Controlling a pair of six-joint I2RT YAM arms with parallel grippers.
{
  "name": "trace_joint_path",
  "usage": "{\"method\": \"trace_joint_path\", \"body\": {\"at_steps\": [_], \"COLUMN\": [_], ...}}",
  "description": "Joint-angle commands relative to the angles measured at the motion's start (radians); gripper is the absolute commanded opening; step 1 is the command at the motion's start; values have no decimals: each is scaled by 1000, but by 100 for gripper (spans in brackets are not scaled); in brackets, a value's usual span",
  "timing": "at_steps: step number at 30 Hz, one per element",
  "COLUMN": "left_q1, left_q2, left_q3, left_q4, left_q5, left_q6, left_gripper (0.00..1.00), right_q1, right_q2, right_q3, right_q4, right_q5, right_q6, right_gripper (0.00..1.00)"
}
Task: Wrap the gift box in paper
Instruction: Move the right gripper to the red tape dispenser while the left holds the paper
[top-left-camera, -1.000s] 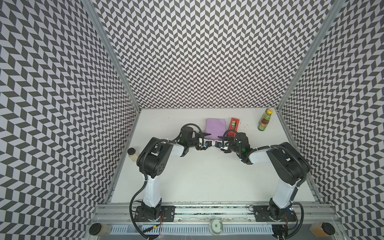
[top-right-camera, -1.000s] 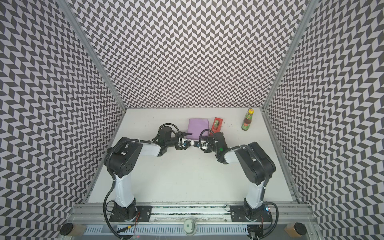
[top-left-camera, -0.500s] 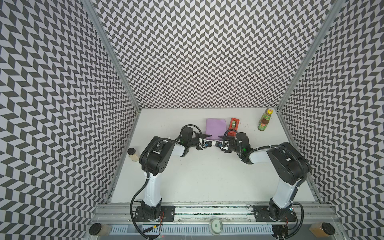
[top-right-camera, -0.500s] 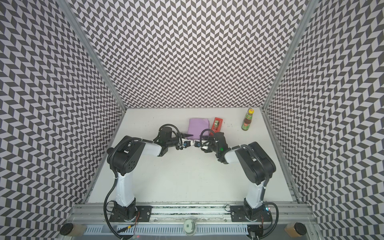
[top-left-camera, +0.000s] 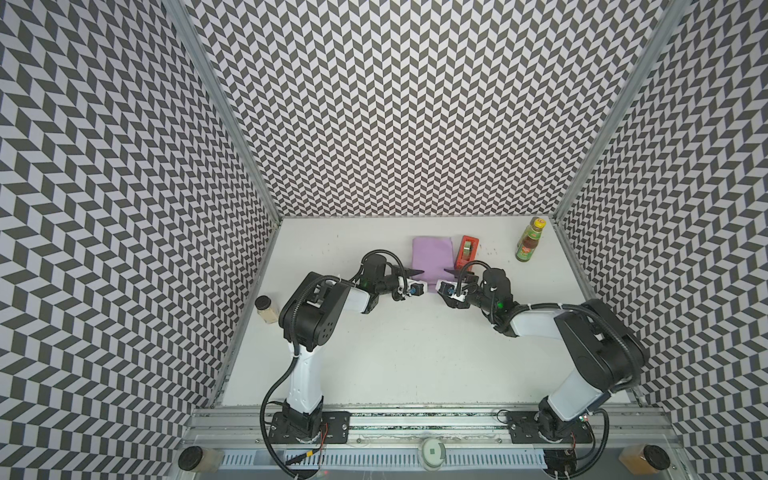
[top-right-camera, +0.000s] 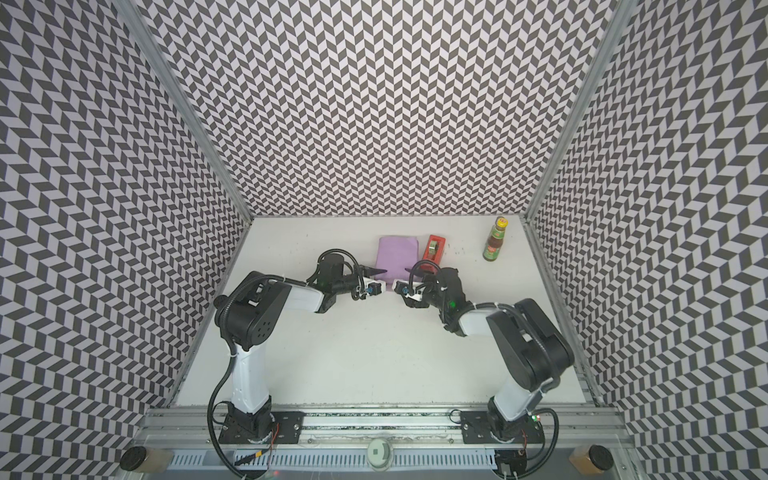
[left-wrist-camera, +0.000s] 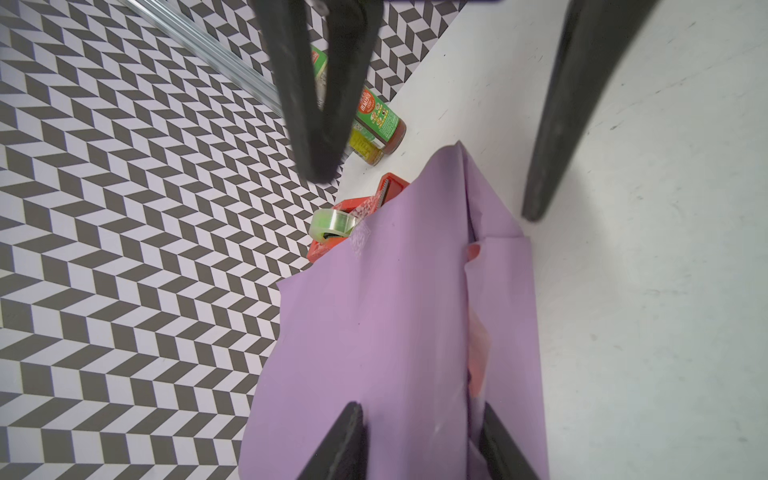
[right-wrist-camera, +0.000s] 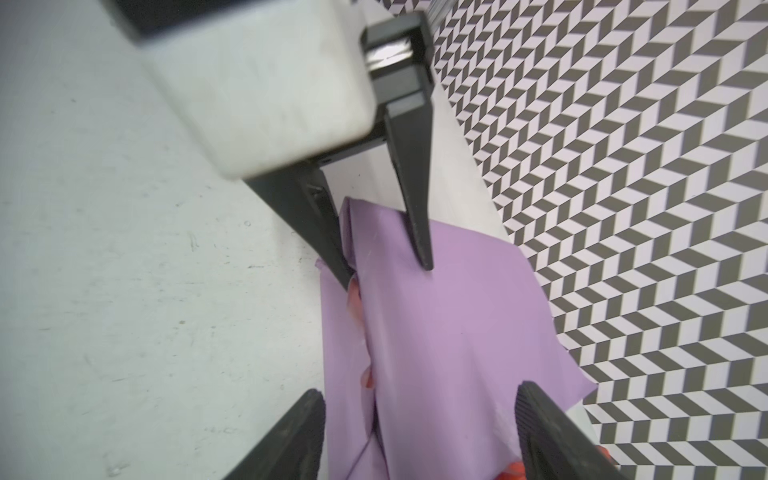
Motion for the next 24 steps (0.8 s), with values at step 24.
{"method": "trace_joint_path", "body": {"at_steps": [24], "left_q1": [-2], "left_q2": [39], "left_q3": [-7], "left_q4": [-127], "left_q5": [-73], "left_q6": [76], "left_gripper": [42], "right_q1": [-229], "right_q2": [-101], "right_q3": [298], "right_q4": [-601], "right_q5": [230], "right_q6": [1204], "right_gripper": [69]}}
